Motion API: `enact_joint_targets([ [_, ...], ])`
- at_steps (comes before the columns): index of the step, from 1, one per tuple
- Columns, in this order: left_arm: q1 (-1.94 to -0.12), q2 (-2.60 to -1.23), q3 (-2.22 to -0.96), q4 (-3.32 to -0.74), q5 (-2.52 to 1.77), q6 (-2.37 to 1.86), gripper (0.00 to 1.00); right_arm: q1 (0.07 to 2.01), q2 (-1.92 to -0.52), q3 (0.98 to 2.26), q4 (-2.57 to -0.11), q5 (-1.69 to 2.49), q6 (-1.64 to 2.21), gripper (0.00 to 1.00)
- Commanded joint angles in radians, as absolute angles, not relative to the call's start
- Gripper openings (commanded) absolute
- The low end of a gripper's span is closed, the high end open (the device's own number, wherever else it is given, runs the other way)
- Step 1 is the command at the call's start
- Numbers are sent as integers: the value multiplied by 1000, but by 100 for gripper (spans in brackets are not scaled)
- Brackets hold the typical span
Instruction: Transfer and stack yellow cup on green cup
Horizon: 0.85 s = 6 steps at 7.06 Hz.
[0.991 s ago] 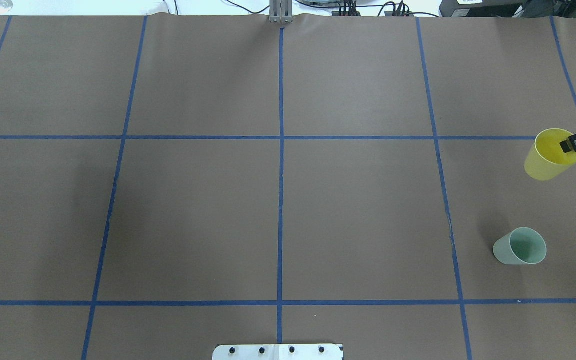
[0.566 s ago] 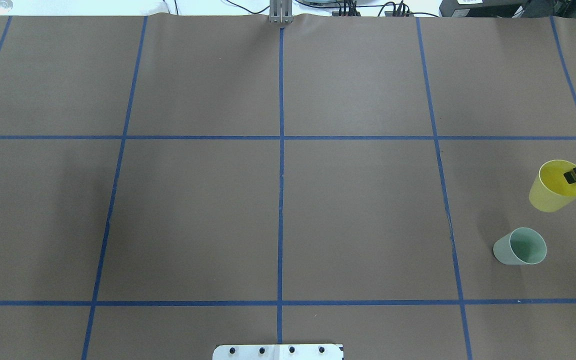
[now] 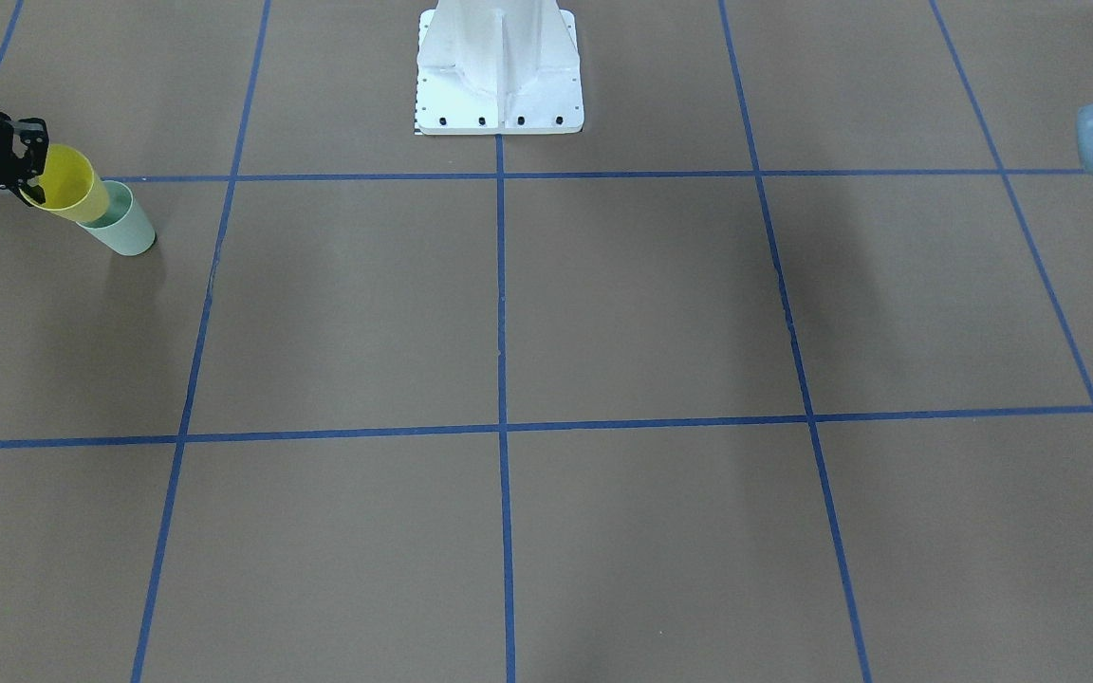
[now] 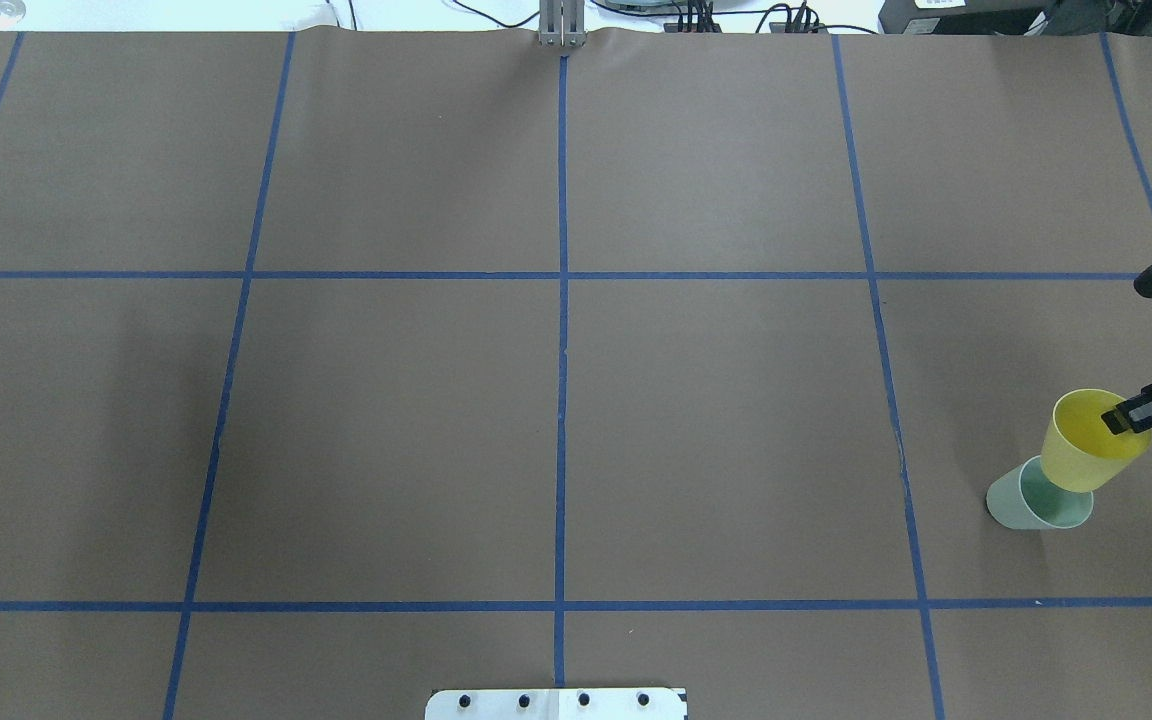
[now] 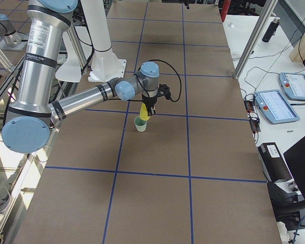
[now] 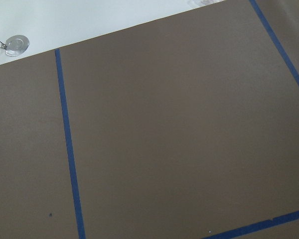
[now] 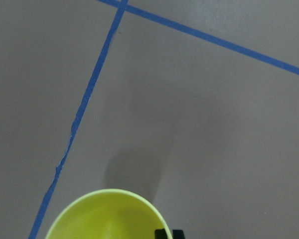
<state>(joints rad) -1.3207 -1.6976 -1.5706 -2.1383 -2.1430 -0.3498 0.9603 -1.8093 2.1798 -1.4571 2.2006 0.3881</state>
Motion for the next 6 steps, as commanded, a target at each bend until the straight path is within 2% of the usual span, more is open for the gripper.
enact_joint_targets([
  [1, -1322, -1698, -1571, -2138, -2143, -350, 100, 950, -1813, 2171, -1460, 2212, 390, 0],
  [6, -1322, -1698, -1572, -2138, -2143, -351, 100, 925, -1804, 2141, -1459, 2210, 390, 0],
])
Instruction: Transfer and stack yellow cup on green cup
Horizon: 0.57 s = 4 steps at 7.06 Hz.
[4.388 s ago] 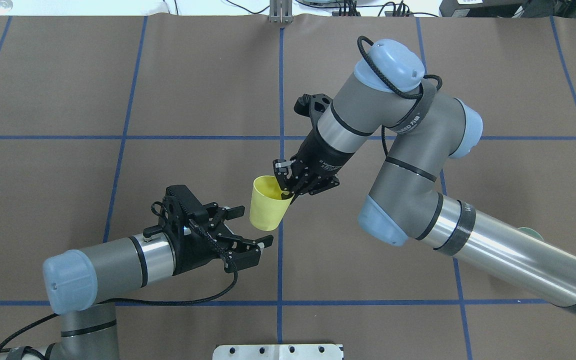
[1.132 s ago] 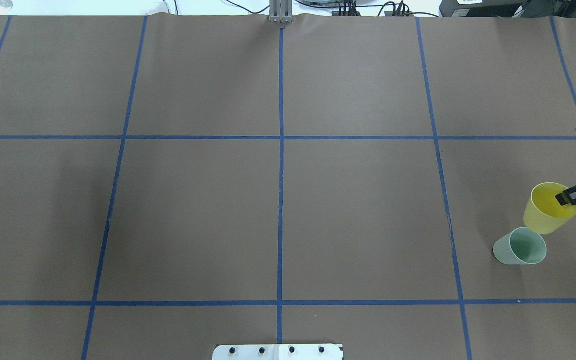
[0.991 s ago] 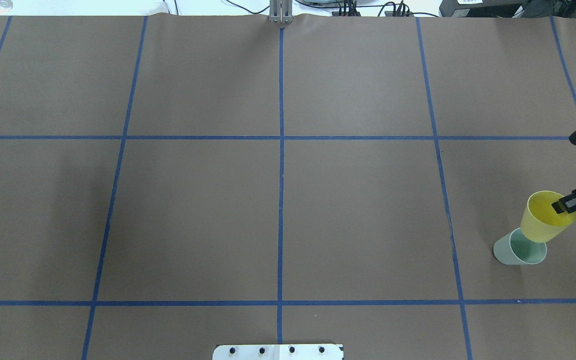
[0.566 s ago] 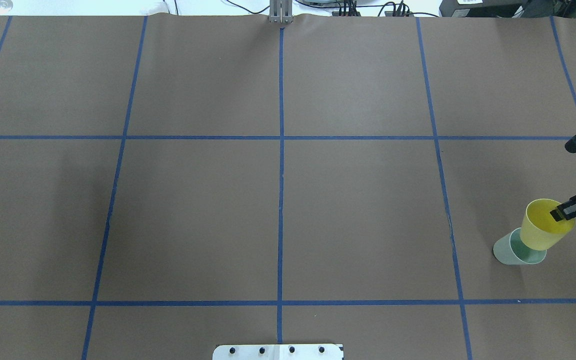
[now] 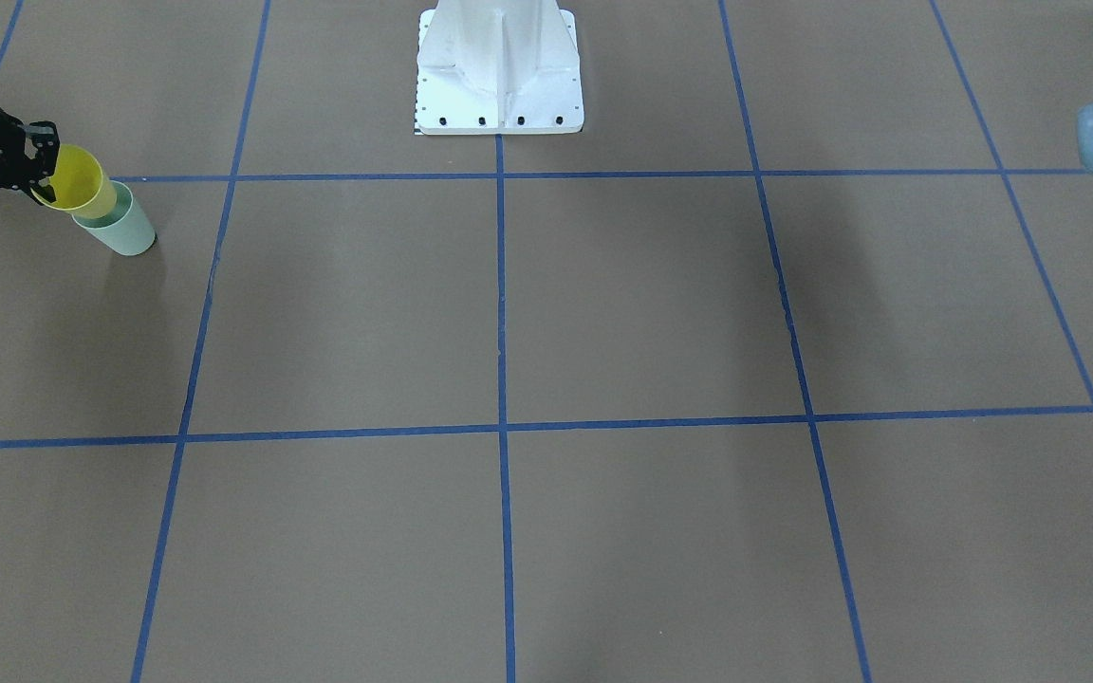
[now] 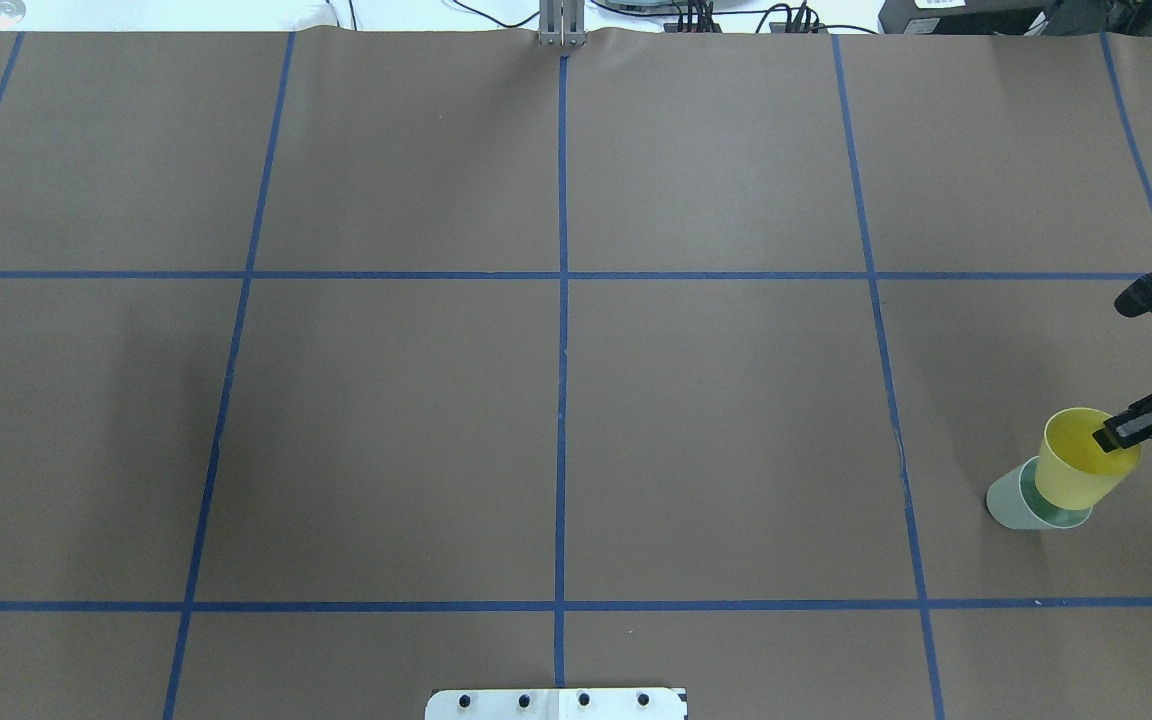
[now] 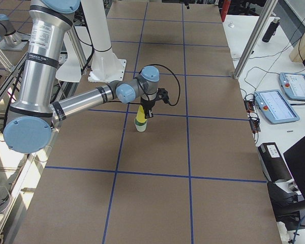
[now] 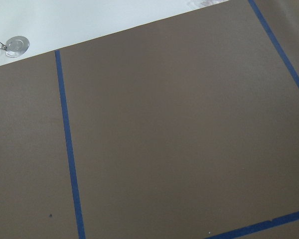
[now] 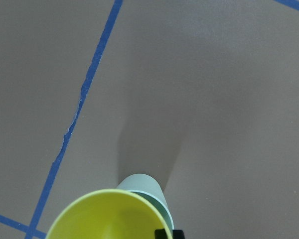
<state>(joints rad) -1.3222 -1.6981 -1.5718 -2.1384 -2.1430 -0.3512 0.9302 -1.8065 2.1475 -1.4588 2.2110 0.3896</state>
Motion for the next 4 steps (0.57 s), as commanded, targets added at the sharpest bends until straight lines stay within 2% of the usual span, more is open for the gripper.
enact_joint_targets([
  [1, -1322, -1698, -1572, -2138, -2143, -351, 100, 923, -1802, 2141, -1457, 2210, 390, 0],
  [4, -1322, -1698, -1571, -2138, -2143, -353, 100, 911, -1787, 2123, -1456, 2203, 390, 0],
])
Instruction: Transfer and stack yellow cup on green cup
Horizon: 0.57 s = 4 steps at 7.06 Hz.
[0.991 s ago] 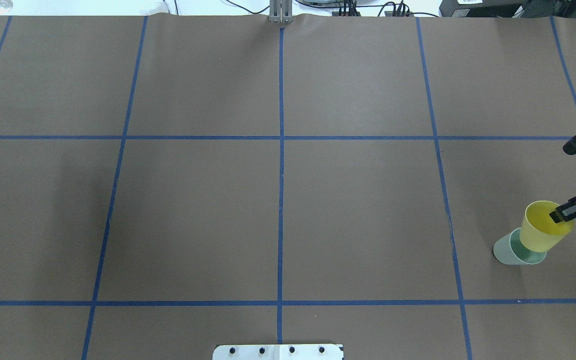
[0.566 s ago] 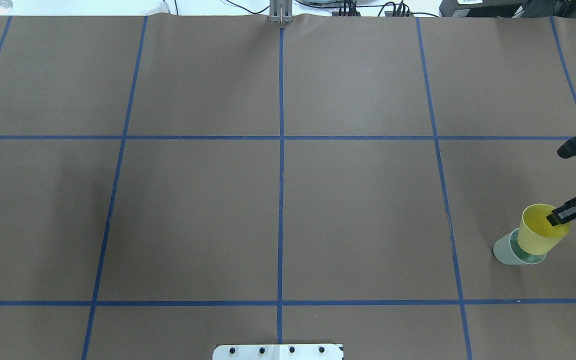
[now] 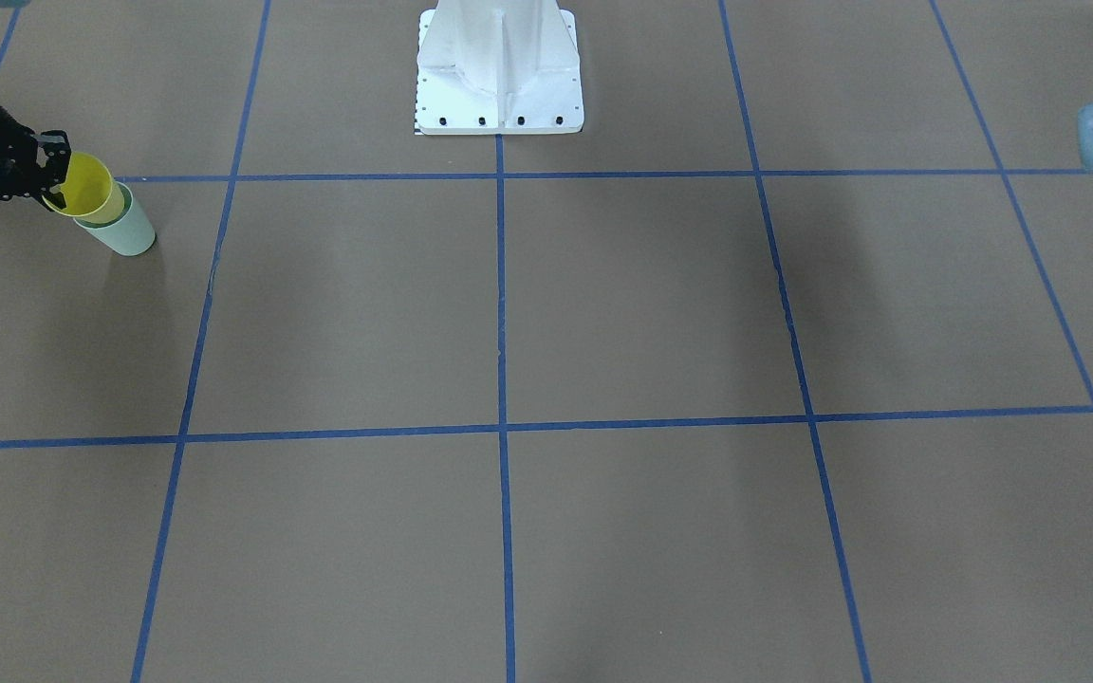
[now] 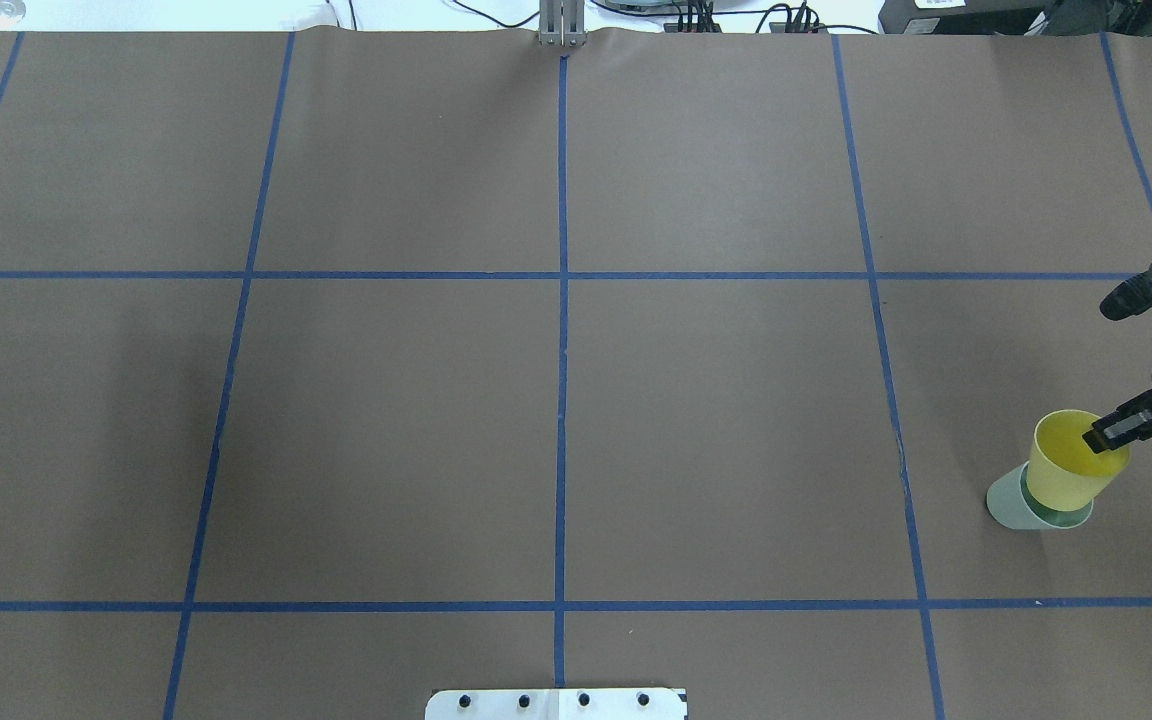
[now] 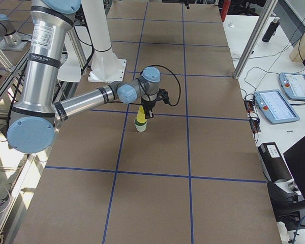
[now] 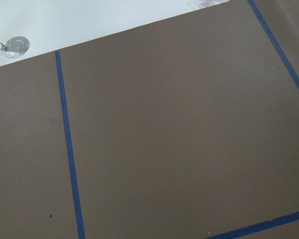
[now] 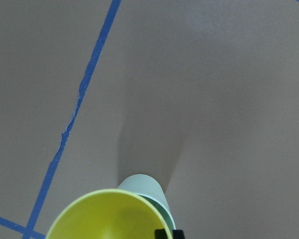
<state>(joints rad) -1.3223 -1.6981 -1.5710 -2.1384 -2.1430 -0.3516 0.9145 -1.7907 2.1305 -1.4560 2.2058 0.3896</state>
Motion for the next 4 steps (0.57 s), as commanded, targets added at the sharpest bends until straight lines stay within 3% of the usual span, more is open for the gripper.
enact_joint_targets([
  [1, -1322, -1698, -1571, -2138, -2143, -356, 100, 911, -1787, 2123, -1456, 2203, 390, 0],
  [3, -1322, -1698, -1571, -2138, -2143, -357, 100, 908, -1787, 2120, -1450, 2207, 388, 100],
  [4, -1322, -1698, -1571, -2138, -2143, -359, 100, 908, -1787, 2120, -1450, 2210, 388, 100],
])
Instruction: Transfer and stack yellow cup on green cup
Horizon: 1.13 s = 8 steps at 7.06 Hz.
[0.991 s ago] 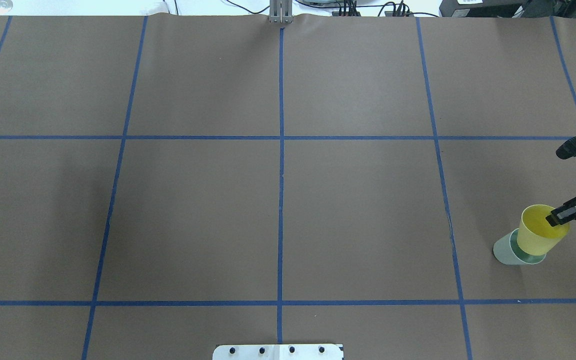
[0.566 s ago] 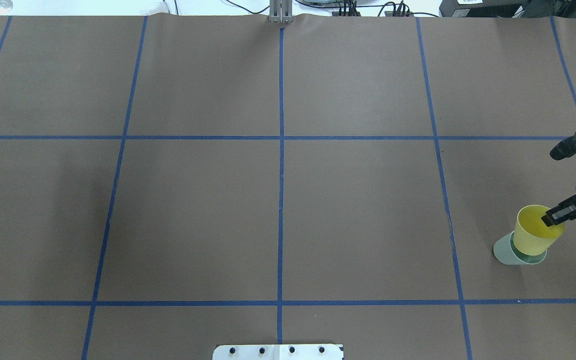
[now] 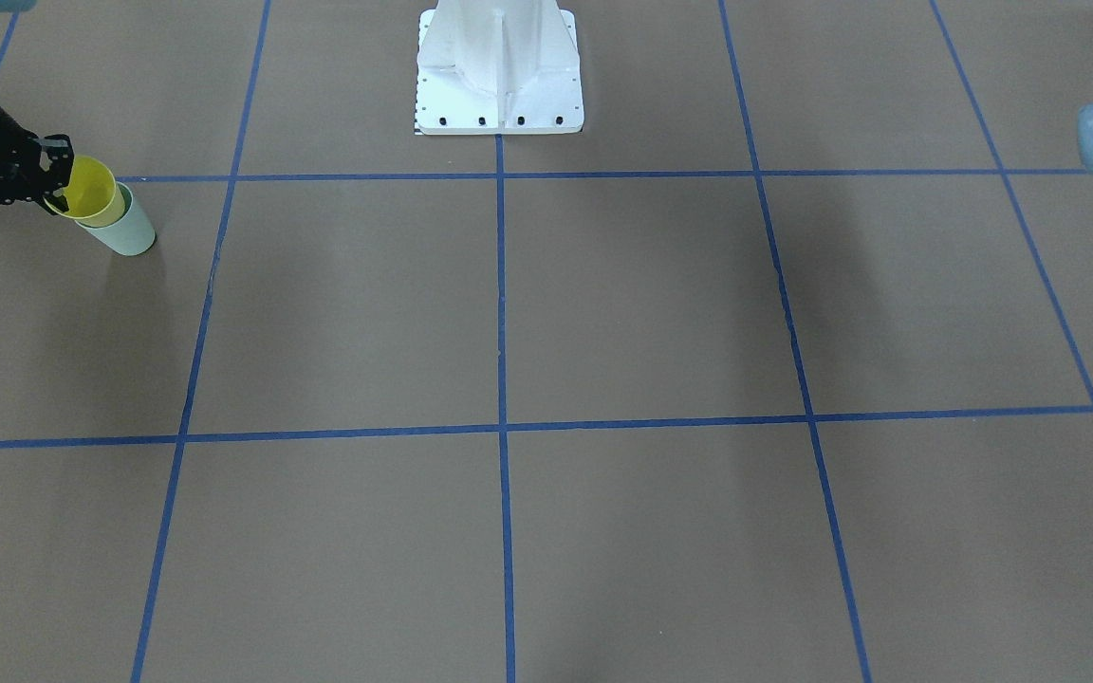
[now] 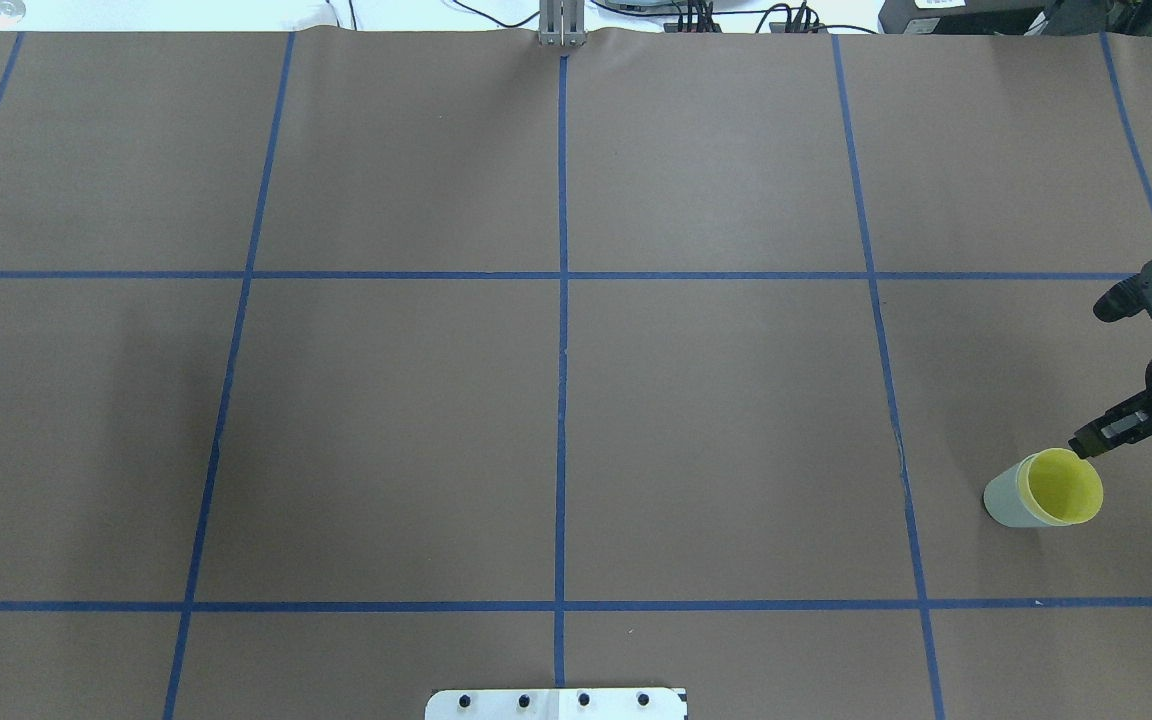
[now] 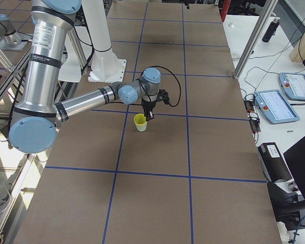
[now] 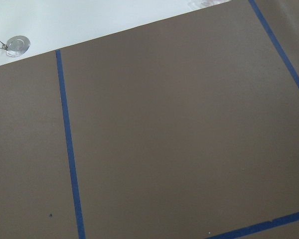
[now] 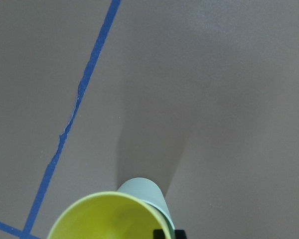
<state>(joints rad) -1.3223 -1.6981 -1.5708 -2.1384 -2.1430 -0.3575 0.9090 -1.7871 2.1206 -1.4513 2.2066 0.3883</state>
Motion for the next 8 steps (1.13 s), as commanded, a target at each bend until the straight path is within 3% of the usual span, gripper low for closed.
enact_joint_targets([
  [1, -1322, -1698, -1571, -2138, -2143, -357, 100, 910, -1787, 2121, -1450, 2210, 388, 100],
  [3, -1356, -1694, -1560, -2128, -2160, -341, 100, 922, -1786, 2117, -1447, 2200, 396, 100],
  [6, -1572, -1695, -1384, -2042, -2301, 88, 100, 1146, -1737, 2051, -1434, 2221, 405, 100],
  [8, -1654, -1634, -1391, -2033, -2301, 72, 100, 1236, -1706, 2013, -1427, 2217, 400, 100],
])
